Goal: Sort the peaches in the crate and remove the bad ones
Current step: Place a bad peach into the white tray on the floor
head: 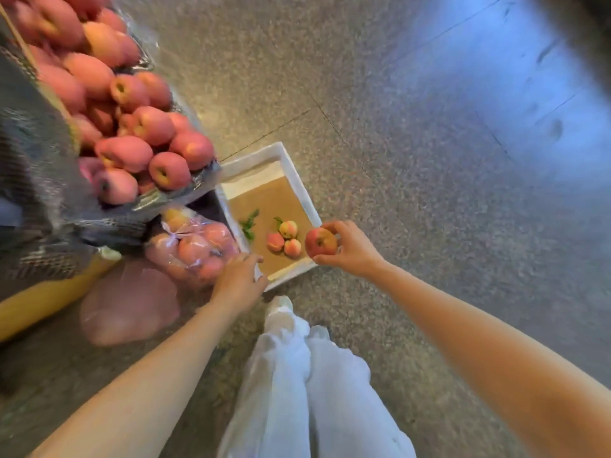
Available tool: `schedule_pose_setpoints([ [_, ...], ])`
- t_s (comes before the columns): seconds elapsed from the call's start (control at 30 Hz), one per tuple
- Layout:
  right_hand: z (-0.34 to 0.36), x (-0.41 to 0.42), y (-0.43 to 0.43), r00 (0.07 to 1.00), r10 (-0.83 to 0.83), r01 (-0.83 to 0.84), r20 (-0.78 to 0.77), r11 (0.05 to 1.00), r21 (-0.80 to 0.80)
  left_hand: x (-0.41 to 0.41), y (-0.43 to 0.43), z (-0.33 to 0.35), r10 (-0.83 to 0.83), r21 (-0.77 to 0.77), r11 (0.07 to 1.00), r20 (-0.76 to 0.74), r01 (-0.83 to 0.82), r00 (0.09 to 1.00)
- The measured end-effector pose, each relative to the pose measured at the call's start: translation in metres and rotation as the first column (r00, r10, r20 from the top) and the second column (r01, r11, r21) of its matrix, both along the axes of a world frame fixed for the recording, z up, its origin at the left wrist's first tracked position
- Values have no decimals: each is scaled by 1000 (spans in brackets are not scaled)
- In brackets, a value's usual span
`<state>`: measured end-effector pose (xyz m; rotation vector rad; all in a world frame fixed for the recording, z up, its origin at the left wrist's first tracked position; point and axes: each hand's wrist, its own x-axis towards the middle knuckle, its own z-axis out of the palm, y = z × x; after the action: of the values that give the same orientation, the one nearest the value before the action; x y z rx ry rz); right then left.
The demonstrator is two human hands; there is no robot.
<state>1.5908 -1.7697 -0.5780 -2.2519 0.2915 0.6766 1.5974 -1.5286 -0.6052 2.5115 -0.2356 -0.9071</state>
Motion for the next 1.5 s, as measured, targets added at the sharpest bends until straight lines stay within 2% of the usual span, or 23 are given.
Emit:
schedule_pose_setpoints([
  [0.1,-103,9,-10,998,33,-37,-52,997,-65,13,-12,-103,3,28,1000,-18,-2,1000],
  [0.23,-228,24,-23,992,97,-108,-78,981,-159,22,-19,-231,-22,164,986,-28,26,999],
  [0.37,-326,43,-30,973,208,-226,-98,942,-246,27,-20,-324,-84,258,962,-17,85,996],
  [0.5,-392,59,-27,936,316,-350,-157,886,-305,33,-19,-370,-112,355,930,33,93,993],
  [0.6,-421,66,-21,898,390,-440,-206,825,-355,34,-16,-389,-116,369,924,27,98,993],
  [0.73,-437,69,-20,892,400,-452,-212,818,-356,32,-15,-398,-143,392,912,28,121,989],
  [0.93,-399,67,-22,933,322,-358,-158,869,-341,41,-30,-361,-100,310,945,-17,101,995],
  [1.1,-314,66,-18,959,265,-282,-103,929,-238,49,-50,-279,-44,127,991,-26,47,999],
  [1.27,-185,59,-16,975,220,-222,-31,965,-139,52,-69,-148,18,7,1000,-22,-18,1000],
  [1.4,-58,49,-12,982,169,-165,82,984,-63,41,-72,-17,130,-92,988,96,-121,987],
  [1.5,41,43,-4,970,160,-159,182,987,-20,25,-62,83,165,-152,980,228,-132,960],
])
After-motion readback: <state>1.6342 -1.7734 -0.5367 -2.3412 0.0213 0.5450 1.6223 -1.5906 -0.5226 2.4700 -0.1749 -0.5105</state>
